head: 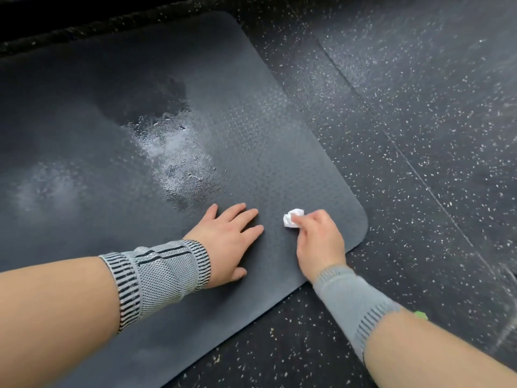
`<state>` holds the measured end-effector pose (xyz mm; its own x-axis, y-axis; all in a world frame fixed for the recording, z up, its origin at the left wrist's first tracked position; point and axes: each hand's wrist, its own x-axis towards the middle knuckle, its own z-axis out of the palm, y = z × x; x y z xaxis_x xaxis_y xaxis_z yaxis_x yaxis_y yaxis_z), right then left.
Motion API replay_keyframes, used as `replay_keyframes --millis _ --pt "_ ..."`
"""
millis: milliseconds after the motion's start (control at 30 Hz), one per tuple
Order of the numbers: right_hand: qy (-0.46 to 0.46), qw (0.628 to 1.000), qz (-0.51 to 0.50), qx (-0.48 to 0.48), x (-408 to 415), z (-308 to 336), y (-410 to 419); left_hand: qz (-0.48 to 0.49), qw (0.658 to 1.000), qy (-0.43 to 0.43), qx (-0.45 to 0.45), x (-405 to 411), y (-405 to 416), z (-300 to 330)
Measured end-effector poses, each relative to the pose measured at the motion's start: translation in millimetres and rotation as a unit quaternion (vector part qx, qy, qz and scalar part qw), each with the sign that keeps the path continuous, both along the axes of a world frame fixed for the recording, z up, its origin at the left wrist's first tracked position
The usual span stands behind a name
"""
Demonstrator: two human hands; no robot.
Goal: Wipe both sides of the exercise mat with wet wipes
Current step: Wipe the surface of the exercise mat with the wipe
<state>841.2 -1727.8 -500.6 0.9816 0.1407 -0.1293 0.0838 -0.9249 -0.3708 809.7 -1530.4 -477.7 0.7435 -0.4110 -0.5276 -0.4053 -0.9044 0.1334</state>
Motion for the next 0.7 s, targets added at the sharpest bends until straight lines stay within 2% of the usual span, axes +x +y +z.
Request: replay_keyframes --millis 100,167,233,300,367,467,567,633,700 --pt "0.033 0.997 0.068 0.024 -65.1 6.6 -0.7 0.000 1.000 0.007 0.006 -1.4 0.6 -1.3" --pt "0.052 0.993 0.098 0.035 -71.6 14.3 -9.9 0.001 1.000 0.010 0.004 -0.7 0.5 -1.2" --pt "0.066 0.997 0.021 0.029 -50.3 18.8 -20.4 0.000 1.000 0.009 0.003 -0.1 0.4 -1.1" --pt "0.034 0.995 -0.098 0.014 -30.1 15.7 -28.0 -0.001 1.000 0.010 0.007 -0.7 3.0 -0.4" --pt "0.033 0.989 -0.142 -0.004 -33.1 12.5 -21.6 0.006 1.000 0.009 0.017 -1.6 10.4 1.0" --pt "0.073 0.993 -0.093 0.001 -78.8 15.4 15.8 0.036 0.999 0.007 0.029 -4.4 26.4 1.4" --pt "0.082 0.994 0.004 0.070 -136.1 23.1 58.0 0.067 0.997 0.010 0.029 -9.9 37.3 3.3" --pt "0.082 0.991 0.056 0.086 -139.0 21.3 62.0 0.079 0.996 0.005 0.029 -13.5 42.4 5.5" --pt "0.092 0.992 0.013 0.087 -110.1 21.2 49.8 0.096 0.995 -0.004 0.025 -18.4 50.8 7.1"
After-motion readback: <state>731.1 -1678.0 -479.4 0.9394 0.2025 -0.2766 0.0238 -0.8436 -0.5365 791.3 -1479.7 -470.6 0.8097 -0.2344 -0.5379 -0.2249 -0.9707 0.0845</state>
